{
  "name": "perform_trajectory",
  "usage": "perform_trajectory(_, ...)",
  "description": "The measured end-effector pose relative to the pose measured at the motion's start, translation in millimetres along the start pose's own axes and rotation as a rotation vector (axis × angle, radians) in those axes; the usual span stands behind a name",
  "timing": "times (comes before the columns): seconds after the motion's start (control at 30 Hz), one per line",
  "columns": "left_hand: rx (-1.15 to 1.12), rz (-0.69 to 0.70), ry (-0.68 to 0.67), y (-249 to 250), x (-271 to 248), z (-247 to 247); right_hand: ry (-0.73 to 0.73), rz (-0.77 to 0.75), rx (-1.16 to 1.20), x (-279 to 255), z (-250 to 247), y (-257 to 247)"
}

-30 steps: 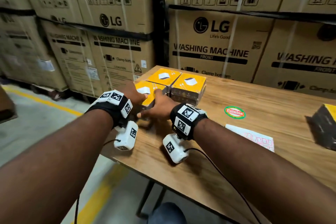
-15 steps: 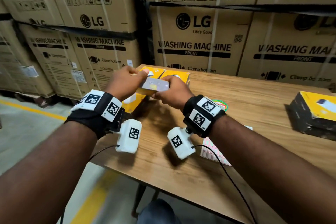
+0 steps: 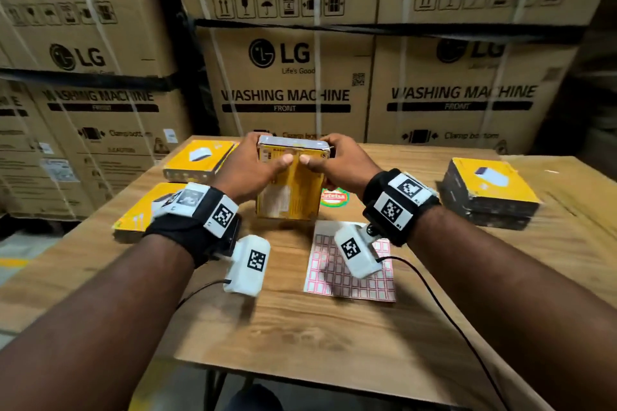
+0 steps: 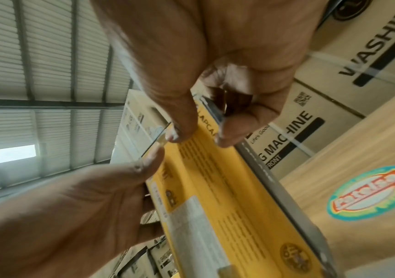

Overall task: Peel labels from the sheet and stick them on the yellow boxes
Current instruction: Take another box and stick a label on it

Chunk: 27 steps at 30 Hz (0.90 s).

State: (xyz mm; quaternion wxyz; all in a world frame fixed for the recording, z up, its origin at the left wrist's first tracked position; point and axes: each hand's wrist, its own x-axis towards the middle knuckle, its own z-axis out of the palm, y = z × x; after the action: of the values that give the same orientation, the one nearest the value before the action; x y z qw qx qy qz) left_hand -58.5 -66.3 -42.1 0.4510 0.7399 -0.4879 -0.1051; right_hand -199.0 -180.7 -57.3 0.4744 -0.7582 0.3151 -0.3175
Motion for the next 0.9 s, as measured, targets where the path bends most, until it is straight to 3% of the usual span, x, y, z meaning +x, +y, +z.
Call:
perform_trajectory(0.27,-0.096,-0.079,-0.144,-14,15,41,0.053,0.195,0.051,3,-33,23)
perform_trajectory(0.47,-0.011,-0.243,-0.372,-16,9,56,0.215,0.383,0.067,13,-42,47)
perform_trajectory(0.57,-0.175,-0.362,-0.432,-18,6,62,0.221,0.465,0.058,11,-45,53)
perform_trajectory(0.8,-0.444,-0.52,-0.431,-20,-2,76,0.029,0.412,-0.235,-5,-44,49)
perform_trajectory(0.9,-0.462,-0.554,-0.398,-20,-7,78,-0.012,0.354,-0.337,-15,-41,42)
